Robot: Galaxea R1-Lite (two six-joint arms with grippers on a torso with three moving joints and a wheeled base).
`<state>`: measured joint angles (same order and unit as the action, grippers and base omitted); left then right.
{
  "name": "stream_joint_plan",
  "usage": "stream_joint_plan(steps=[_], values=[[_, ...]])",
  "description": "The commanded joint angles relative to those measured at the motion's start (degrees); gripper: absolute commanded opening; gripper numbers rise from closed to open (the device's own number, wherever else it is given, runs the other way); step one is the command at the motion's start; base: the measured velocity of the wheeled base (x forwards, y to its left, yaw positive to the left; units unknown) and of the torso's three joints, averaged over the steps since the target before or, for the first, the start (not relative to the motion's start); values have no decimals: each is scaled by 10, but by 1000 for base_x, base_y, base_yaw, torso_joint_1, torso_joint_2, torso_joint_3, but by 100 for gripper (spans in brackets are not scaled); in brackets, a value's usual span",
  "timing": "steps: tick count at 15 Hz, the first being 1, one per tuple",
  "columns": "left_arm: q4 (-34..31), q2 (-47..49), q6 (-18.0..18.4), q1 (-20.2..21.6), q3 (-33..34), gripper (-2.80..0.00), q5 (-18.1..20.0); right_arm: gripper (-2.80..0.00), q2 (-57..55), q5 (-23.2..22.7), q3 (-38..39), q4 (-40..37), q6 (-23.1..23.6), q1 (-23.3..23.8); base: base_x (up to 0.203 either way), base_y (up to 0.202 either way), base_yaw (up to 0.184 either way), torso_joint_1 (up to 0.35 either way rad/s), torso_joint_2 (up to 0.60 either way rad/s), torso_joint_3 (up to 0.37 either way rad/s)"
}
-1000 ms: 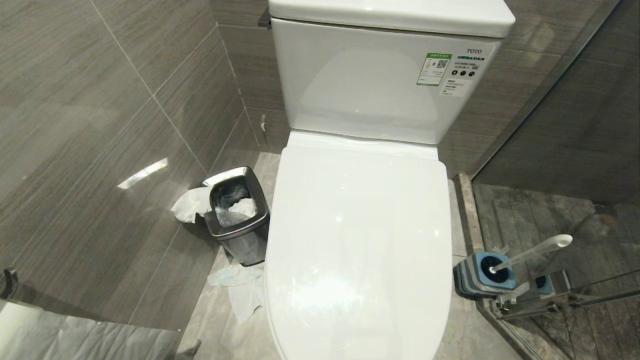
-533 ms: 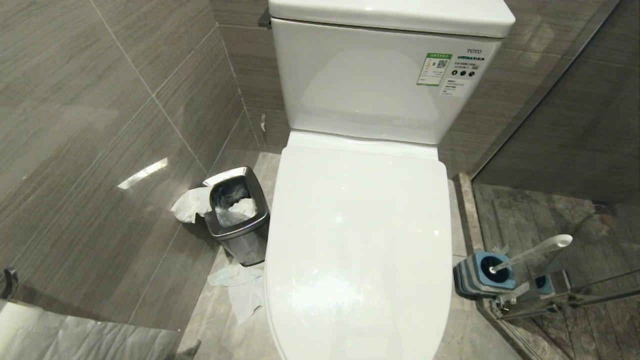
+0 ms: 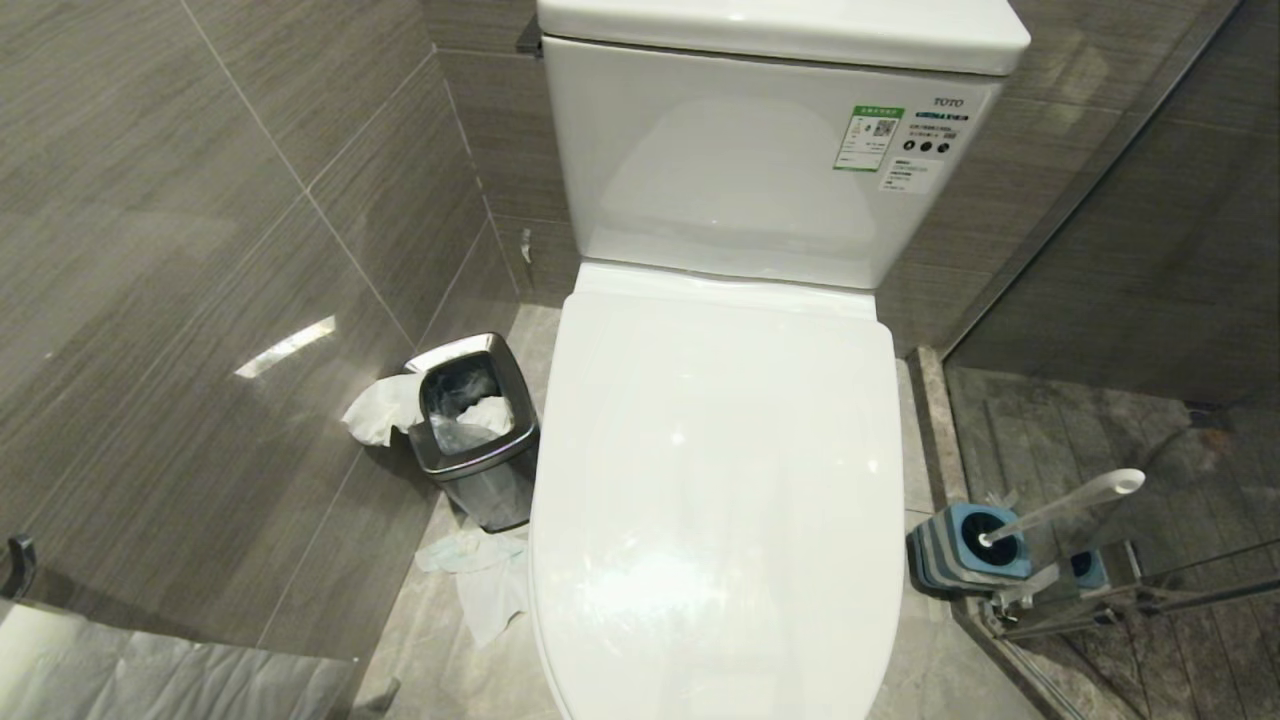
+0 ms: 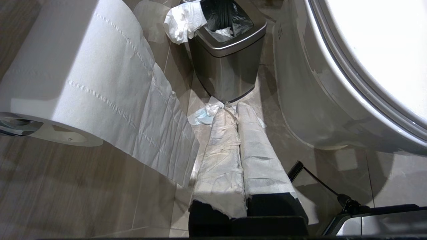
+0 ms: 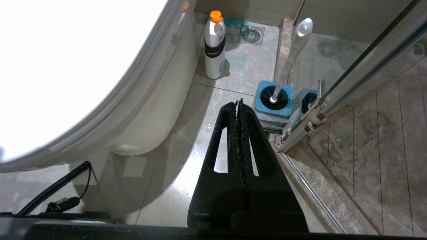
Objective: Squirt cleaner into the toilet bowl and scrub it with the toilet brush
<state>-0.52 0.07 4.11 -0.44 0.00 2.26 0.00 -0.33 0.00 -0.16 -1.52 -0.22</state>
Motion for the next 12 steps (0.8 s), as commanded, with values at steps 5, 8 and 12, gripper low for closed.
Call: stream_joint_plan(steps=[5, 8, 12], values=[[0, 0, 0, 0, 2, -280, 0, -280, -1, 1, 0, 0, -1, 0, 0, 0, 0, 0, 0, 0], [0, 0, 1, 0, 2, -280, 0, -280, -1, 1, 0, 0, -1, 0, 0, 0, 0, 0, 0, 0], [0, 0, 0, 0, 2, -280, 0, -280, -1, 1, 0, 0, -1, 0, 0, 0, 0, 0, 0, 0]])
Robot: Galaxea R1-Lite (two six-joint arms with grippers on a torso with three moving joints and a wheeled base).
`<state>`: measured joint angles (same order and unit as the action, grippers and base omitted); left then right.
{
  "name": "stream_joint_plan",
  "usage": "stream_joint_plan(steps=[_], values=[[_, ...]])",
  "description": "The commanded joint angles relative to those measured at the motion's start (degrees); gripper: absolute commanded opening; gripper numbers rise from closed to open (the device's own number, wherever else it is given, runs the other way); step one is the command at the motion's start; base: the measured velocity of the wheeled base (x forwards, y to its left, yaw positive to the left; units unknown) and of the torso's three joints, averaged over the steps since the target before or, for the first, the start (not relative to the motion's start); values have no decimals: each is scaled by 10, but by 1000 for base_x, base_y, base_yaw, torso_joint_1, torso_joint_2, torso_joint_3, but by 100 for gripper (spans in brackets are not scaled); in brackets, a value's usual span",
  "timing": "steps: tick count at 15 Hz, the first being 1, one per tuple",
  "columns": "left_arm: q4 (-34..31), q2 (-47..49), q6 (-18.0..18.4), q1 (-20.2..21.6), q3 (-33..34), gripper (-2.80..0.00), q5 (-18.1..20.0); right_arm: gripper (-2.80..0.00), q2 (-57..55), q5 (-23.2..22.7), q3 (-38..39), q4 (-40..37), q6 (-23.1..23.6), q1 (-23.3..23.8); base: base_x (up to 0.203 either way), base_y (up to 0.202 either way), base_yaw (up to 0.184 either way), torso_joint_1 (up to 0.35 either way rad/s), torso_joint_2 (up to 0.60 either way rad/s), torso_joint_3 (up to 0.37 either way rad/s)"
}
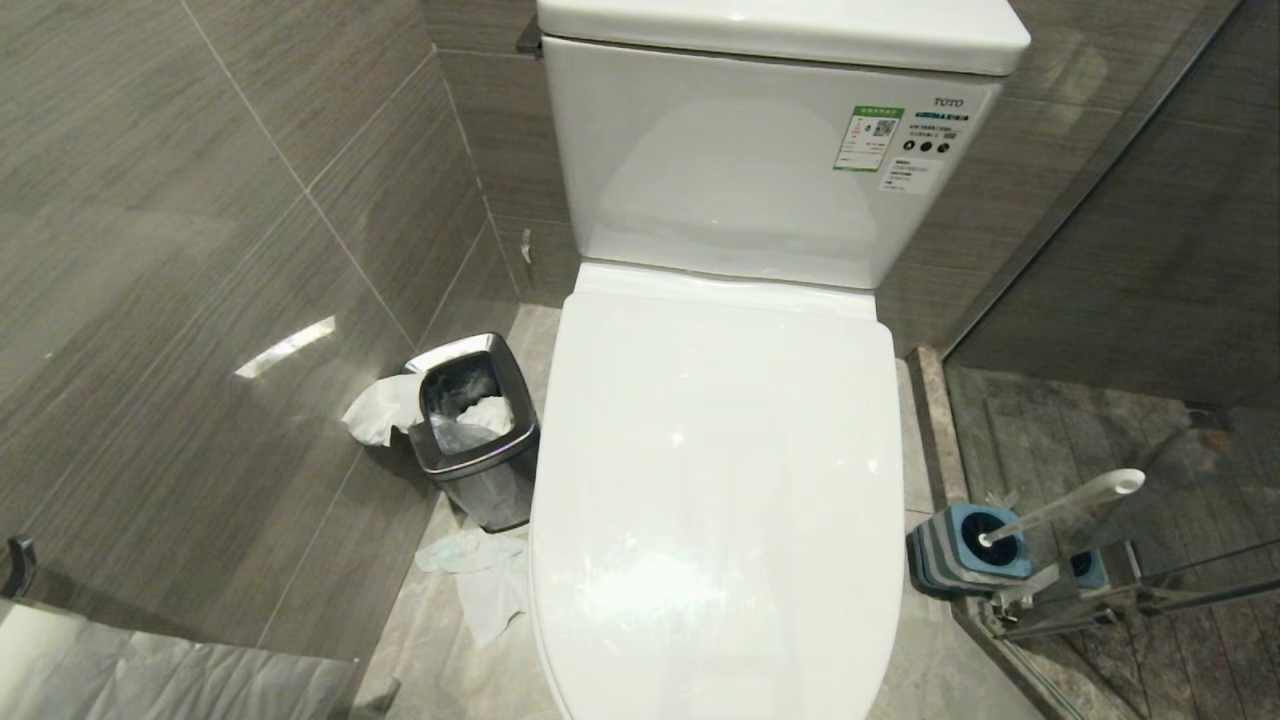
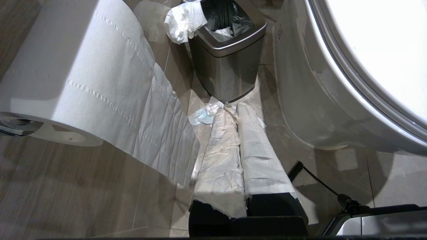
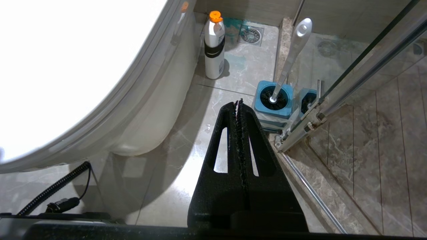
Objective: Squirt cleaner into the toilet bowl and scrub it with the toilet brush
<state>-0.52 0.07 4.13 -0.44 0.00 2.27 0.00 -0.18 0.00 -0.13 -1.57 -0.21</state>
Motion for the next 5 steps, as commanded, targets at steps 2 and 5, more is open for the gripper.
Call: stream_joint_plan(steps=[2, 5], values=[[0, 0, 1, 0, 2, -280, 0, -280, -1, -1, 0, 0, -1, 0, 0, 0, 0, 0, 0, 0], [0, 0, 0, 0, 2, -280, 0, -280, -1, 0, 0, 0, -4, -1, 0, 0, 0, 0, 0, 0]])
